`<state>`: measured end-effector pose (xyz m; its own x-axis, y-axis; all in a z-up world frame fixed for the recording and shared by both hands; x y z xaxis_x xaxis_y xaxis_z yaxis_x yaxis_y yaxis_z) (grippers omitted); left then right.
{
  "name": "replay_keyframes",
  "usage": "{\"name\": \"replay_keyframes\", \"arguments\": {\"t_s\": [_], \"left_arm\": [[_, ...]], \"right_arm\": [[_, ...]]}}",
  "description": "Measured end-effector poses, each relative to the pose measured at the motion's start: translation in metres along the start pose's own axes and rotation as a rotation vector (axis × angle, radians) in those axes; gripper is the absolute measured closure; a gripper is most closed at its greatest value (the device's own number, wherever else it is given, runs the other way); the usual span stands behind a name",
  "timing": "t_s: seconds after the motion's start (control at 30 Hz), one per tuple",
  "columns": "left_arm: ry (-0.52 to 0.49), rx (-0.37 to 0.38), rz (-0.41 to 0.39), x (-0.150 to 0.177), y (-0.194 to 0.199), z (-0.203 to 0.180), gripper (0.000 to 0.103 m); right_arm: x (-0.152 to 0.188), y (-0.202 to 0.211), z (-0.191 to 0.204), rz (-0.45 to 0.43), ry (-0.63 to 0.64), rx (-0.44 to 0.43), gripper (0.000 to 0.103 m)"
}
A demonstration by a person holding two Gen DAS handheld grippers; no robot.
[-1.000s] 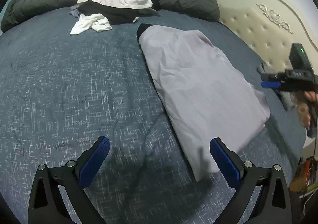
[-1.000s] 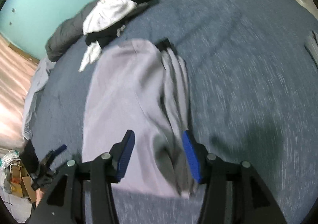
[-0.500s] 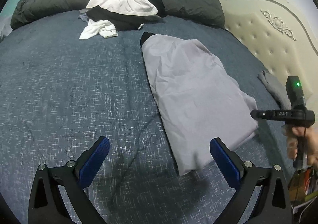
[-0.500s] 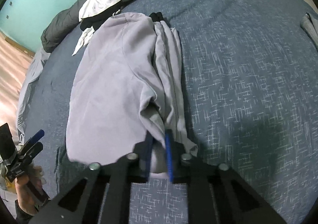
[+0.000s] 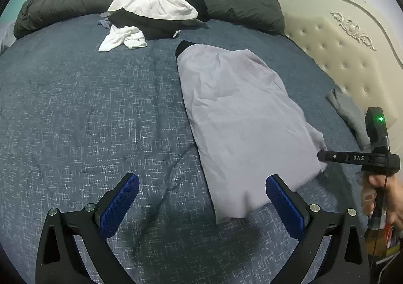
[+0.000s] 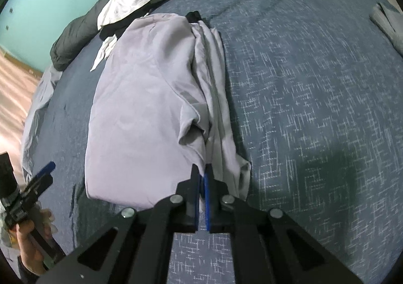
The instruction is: Fold clothes
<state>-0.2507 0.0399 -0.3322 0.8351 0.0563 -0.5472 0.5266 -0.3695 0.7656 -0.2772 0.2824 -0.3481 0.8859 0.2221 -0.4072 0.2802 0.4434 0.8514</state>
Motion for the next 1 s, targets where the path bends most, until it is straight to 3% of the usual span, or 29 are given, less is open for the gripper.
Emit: {"name": "replay_keyframes", "arguments": {"t_s": [0.17, 0.23, 0.3, 0.37, 0.53, 0.83, 1.0], "left_arm": [[-0.009, -0.011, 0.012, 0.0, -0.017, 0.001, 0.0], [-0.005, -0.015, 0.023, -0.001, -0.027, 0.001, 0.0], [0.004, -0.02, 0.032, 0.0, -0.035, 0.001, 0.0], [0.01, -0.018, 0.037, 0.001, -0.041, -0.001, 0.0], [0.017, -0.003, 0.059, 0.007, -0.056, -0.006, 0.0], [0.034, 0.028, 0.085, 0.018, -0.075, -0.007, 0.0], [0.053, 0.043, 0.08, 0.017, -0.079, -0.009, 0.0]], "right_arm": [[-0.001, -0.001, -0.001, 0.002, 0.008, -0.014, 0.096], [0.0, -0.001, -0.006, 0.005, 0.0, -0.018, 0.085], [0.003, -0.005, -0.014, 0.03, -0.003, 0.0, 0.053], [0.006, -0.011, -0.022, 0.062, -0.003, 0.011, 0.042], [0.004, -0.02, -0.036, 0.065, -0.061, -0.119, 0.041], [-0.007, -0.037, -0.037, 0.091, -0.022, -0.153, 0.037], [-0.007, -0.037, -0.03, 0.082, 0.025, -0.135, 0.056]]}}
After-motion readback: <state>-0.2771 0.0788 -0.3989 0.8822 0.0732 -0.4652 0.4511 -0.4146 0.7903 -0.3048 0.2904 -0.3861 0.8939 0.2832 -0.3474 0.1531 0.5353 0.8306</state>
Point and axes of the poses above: each gripper's, at about its wrist camera, not at the fingertips, and y roughly against the way its jaws point, z to its left, x to its underside, the point moved 4 cm from there along -y, roughly the way its jaws point, and after that the axes turned 9 degrees about y, right-handed, at the moved point
